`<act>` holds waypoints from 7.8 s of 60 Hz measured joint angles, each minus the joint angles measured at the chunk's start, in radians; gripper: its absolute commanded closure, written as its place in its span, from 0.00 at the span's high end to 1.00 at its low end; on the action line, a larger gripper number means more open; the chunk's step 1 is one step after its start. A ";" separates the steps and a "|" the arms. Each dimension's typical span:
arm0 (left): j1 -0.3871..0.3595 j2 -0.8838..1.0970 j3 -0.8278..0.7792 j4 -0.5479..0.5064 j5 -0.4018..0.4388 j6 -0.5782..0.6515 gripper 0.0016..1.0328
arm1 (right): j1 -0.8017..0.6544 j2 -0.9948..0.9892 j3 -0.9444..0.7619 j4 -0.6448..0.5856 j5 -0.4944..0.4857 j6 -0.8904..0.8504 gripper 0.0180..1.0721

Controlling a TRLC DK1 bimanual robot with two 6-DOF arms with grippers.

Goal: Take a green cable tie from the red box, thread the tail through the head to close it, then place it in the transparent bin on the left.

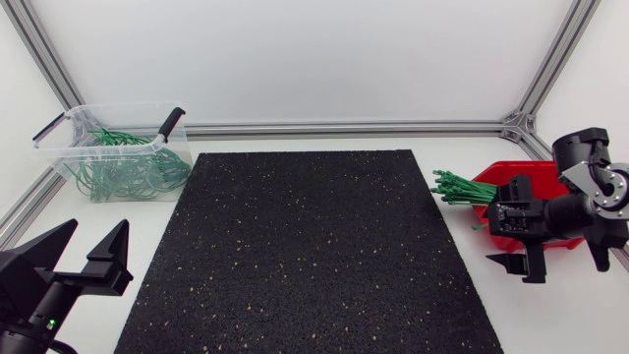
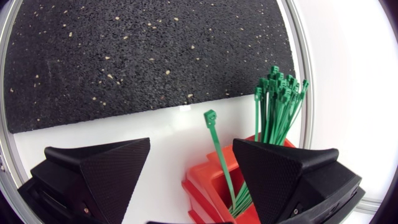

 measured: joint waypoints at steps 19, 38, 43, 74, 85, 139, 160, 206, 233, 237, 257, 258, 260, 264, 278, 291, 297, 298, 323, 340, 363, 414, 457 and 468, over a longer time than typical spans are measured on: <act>0.000 0.000 0.000 0.000 0.000 0.000 0.96 | -0.005 -0.004 -0.092 0.198 0.029 -0.004 0.75; 0.000 0.008 0.000 0.000 0.000 0.000 0.96 | -0.005 -0.038 -0.204 0.382 0.029 -0.004 0.42; 0.000 0.010 0.000 0.000 0.000 0.000 0.96 | -0.005 -0.047 -0.216 0.410 0.030 -0.004 0.39; 0.000 0.013 0.000 0.000 0.000 0.000 0.96 | -0.019 -0.074 -0.256 0.502 0.026 -0.004 0.19; 0.000 0.013 0.000 0.000 0.000 0.000 0.96 | -0.019 -0.073 -0.263 0.533 0.026 -0.004 0.12; 0.000 0.013 0.000 0.000 0.000 0.000 0.96 | -0.025 -0.192 0.127 -0.167 -0.198 0.176 0.06; -0.007 0.013 0.000 0.000 0.000 0.000 0.96 | 0.012 -0.218 0.395 -0.578 -0.383 0.308 0.06; -0.006 0.026 0.000 0.000 0.000 0.000 0.96 | 0.723 -0.340 0.387 -0.627 -0.320 0.890 0.05; -0.005 0.018 0.000 0.000 0.000 0.000 0.96 | 0.814 -0.100 0.349 -0.402 -0.515 1.139 0.05; -0.005 0.013 0.000 0.000 0.000 0.000 0.96 | 0.814 -0.061 0.344 -0.369 -0.563 1.172 0.05; -0.005 0.006 0.003 -0.005 0.019 0.004 0.96 | 0.796 0.085 0.332 -0.232 -0.780 1.245 0.05; -0.005 0.011 0.005 -0.006 0.026 0.004 0.96 | 0.792 0.086 0.332 -0.227 -0.788 1.250 0.05; -0.004 0.023 0.009 -0.009 0.042 0.003 0.96 | 0.785 0.090 0.332 -0.214 -0.808 1.262 0.05; 0.004 0.063 0.023 -0.024 0.078 -0.003 0.96 | 0.772 0.099 0.332 -0.205 -0.836 1.273 0.05; 0.104 0.303 0.165 -0.054 0.330 -0.089 0.96 | 0.727 0.129 0.332 -0.190 -0.888 1.296 0.05; 0.109 0.468 0.304 -0.061 0.534 -0.158 0.95 | 0.656 0.150 0.332 -0.190 -0.938 1.294 0.05; 0.066 0.531 0.347 -0.066 0.570 -0.165 0.94 | 0.649 0.153 0.332 -0.190 -0.949 1.291 0.05; 0.056 0.542 0.355 -0.068 0.577 -0.165 0.94 | 0.649 0.153 0.332 -0.190 -0.954 1.291 0.05; -0.156 0.796 0.535 -0.034 0.883 -0.184 0.95 | 0.648 0.178 0.333 -0.191 -1.014 1.267 0.05; -0.306 0.961 0.622 -0.034 0.932 -0.188 0.96 | 0.645 0.178 0.333 -0.191 -1.063 1.260 0.05; -0.451 1.107 0.737 -0.005 0.939 -0.219 0.96 | 0.638 0.177 0.333 -0.191 -1.121 1.238 0.05; -0.511 1.224 0.773 0.188 0.943 -0.386 0.56 | 0.618 0.138 0.332 -0.178 -1.139 1.219 0.05; -0.531 1.249 0.769 0.225 0.943 -0.426 0.29 | 0.590 0.118 0.325 -0.152 -1.146 1.220 0.05; -0.535 1.255 0.769 0.225 0.942 -0.426 0.25 | 0.590 0.114 0.325 -0.152 -1.147 1.220 0.05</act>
